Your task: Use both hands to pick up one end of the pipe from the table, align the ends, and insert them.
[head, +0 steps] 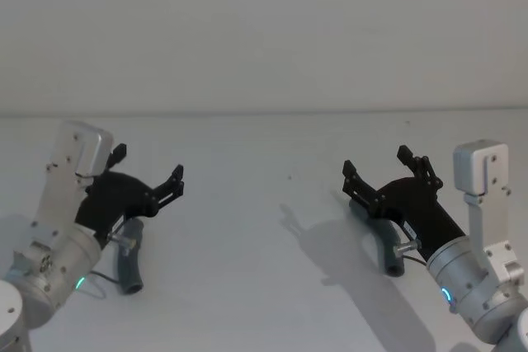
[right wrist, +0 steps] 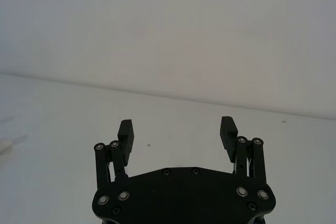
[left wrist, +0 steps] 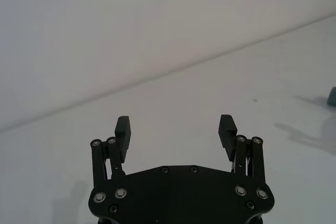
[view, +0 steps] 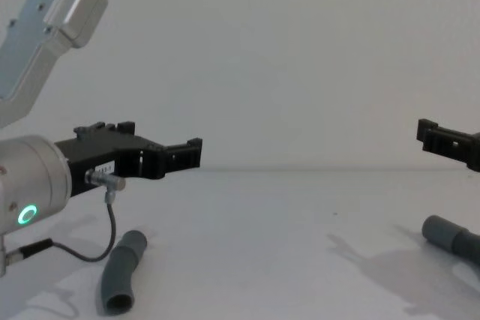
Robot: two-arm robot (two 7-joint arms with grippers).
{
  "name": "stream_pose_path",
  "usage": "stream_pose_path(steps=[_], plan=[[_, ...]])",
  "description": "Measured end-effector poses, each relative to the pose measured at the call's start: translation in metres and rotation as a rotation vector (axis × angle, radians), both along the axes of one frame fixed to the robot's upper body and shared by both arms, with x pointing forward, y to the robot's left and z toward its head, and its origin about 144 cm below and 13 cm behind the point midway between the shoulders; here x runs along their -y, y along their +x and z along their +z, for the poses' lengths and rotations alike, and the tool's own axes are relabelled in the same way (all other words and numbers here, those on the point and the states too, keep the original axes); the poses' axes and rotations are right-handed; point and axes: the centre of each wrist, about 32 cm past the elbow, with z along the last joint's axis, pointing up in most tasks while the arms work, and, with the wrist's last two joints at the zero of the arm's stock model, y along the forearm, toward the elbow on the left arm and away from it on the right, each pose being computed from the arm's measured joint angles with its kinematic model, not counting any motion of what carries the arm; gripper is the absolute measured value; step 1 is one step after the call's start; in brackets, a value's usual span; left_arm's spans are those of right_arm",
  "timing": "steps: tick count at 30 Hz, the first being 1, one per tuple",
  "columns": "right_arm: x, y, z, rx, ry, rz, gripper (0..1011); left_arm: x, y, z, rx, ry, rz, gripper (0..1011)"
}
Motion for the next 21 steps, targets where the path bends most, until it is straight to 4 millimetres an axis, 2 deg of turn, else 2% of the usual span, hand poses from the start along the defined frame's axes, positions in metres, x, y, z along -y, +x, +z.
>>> stream_pose_path(steps=[21], plan=[[0.000, 0.000, 0.000, 0.000, 0.000, 0.000, 1002, -0.003, -0.022, 0.009, -0.161, -0.012, 0.033, 1002]])
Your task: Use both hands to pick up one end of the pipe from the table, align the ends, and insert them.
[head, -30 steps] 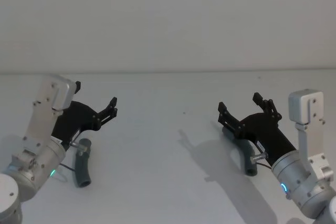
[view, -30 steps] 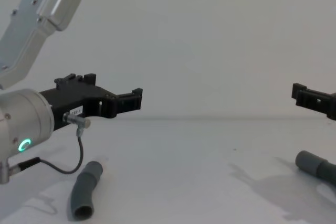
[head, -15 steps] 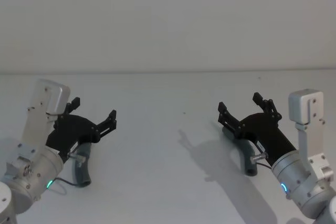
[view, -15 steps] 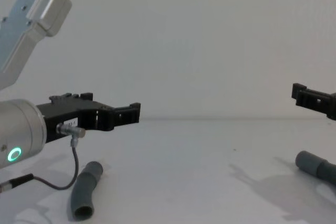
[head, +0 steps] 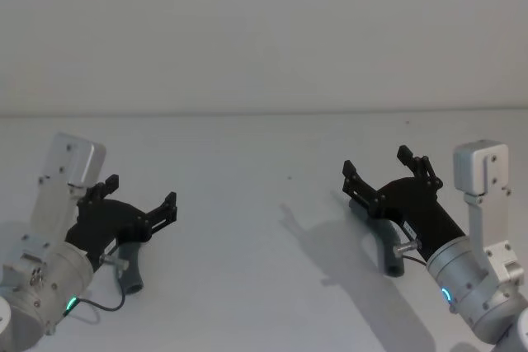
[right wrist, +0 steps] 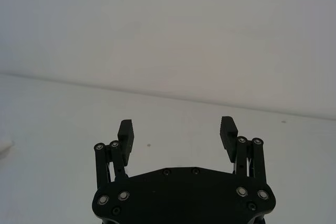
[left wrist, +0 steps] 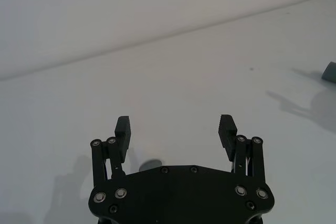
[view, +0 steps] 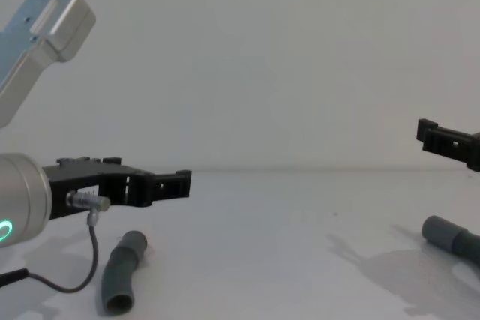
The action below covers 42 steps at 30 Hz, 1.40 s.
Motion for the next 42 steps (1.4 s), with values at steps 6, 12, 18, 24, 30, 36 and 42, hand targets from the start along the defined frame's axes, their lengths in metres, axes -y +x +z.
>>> stream_pose_path(steps=[6, 12, 18, 24, 30, 36, 42], plan=[[0.000, 0.000, 0.000, 0.000, 0.000, 0.000, 1002, 0.001, -0.007, 0.002, -0.041, -0.015, 0.025, 1001], [0.000, 0.000, 0.000, 0.000, 0.000, 0.000, 1002, 0.003, -0.013, 0.002, -0.074, -0.046, 0.049, 1001], [0.000, 0.000, 0.000, 0.000, 0.000, 0.000, 1002, 0.004, -0.019, 0.003, -0.115, -0.087, 0.082, 1001], [0.000, 0.000, 0.000, 0.000, 0.000, 0.000, 1002, 0.003, -0.023, 0.005, -0.138, -0.101, 0.101, 1001], [0.000, 0.000, 0.000, 0.000, 0.000, 0.000, 1002, 0.000, -0.028, 0.012, -0.187, -0.111, 0.135, 1001], [0.000, 0.000, 0.000, 0.000, 0.000, 0.000, 1002, -0.002, -0.029, 0.018, -0.218, -0.105, 0.145, 1001], [0.000, 0.000, 0.000, 0.000, 0.000, 0.000, 1002, -0.002, -0.029, 0.025, -0.243, -0.098, 0.148, 1002]])
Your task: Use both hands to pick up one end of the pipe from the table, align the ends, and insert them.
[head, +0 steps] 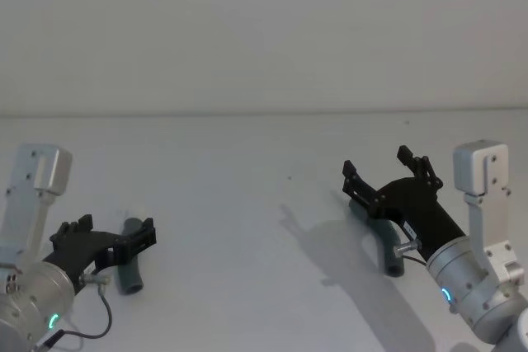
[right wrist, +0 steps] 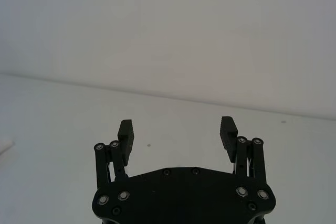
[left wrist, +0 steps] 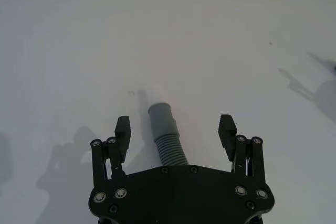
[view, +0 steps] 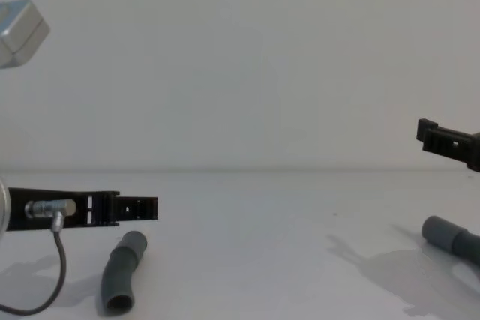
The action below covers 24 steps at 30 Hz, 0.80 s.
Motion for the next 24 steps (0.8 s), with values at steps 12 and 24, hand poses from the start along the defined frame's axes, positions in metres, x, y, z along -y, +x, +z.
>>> stream_pose_path(steps=[12, 24], plan=[[0.0000, 0.0000, 0.0000, 0.000, 0.000, 0.000, 1002, 0.0036, 0.0008, 0.0053, -0.042, 0.014, 0.004, 1001], [0.0000, 0.0000, 0.0000, 0.000, 0.000, 0.000, 1002, 0.0087, 0.0031, 0.0064, -0.067, 0.050, -0.001, 1001]])
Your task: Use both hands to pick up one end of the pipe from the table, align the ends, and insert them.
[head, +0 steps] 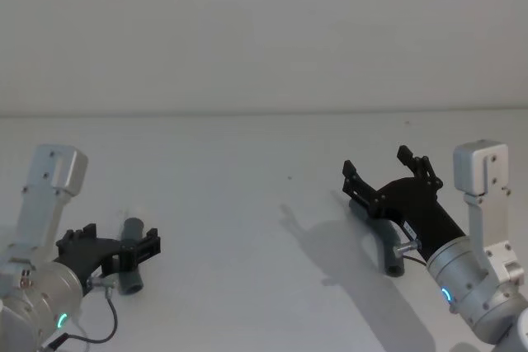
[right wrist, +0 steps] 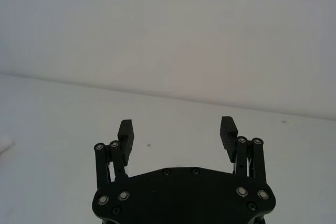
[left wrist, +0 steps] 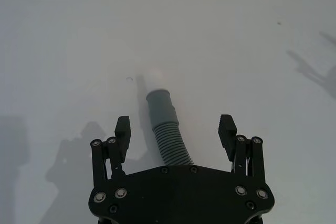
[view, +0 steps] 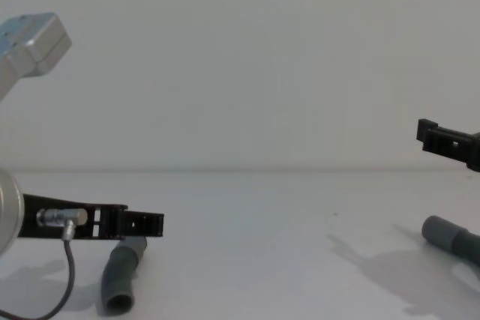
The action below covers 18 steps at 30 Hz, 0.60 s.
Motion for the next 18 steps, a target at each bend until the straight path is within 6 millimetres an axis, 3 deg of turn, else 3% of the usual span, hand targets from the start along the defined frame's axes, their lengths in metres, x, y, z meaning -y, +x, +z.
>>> stream_pose_path(steps=[18], plan=[[0.0000, 0.0000, 0.0000, 0.000, 0.000, 0.000, 1002, 0.0056, 0.0062, -0.0065, -0.025, 0.025, 0.033, 1001]])
